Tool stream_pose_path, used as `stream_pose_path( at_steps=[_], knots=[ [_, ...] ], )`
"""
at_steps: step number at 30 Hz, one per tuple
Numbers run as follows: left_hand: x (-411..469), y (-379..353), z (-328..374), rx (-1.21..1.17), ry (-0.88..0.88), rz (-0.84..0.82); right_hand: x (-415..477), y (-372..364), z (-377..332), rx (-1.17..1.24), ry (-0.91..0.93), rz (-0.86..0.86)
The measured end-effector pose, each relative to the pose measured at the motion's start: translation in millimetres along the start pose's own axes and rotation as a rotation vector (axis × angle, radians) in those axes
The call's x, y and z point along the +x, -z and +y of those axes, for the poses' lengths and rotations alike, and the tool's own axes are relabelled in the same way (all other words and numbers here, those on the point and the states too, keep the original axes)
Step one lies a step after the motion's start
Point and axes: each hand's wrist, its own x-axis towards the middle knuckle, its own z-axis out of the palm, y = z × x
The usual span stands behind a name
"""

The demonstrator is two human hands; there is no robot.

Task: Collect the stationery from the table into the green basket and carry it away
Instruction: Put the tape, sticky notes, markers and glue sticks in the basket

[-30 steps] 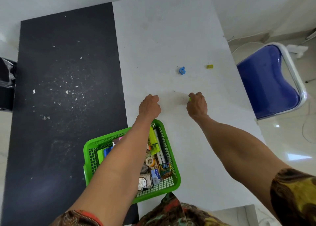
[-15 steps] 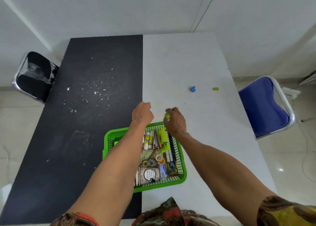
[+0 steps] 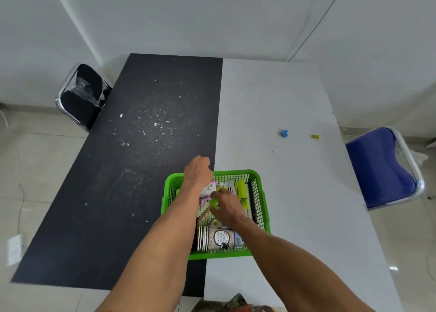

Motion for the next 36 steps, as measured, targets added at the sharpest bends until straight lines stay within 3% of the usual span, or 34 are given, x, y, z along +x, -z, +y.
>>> stream_pose_path(
  at_steps=[12,36],
  knots=[
    [-9.3,-2.4,-16.6,-0.022,-0.019,-0.015,-3.5,-24.2,-11.4,0.025,-0.084,-0.201],
    [10.6,-4.0,-20.6,-0.014,-0.020,-0.035,18.0,-35.6,-14.5,0.006,-0.083,-0.224]
  ],
)
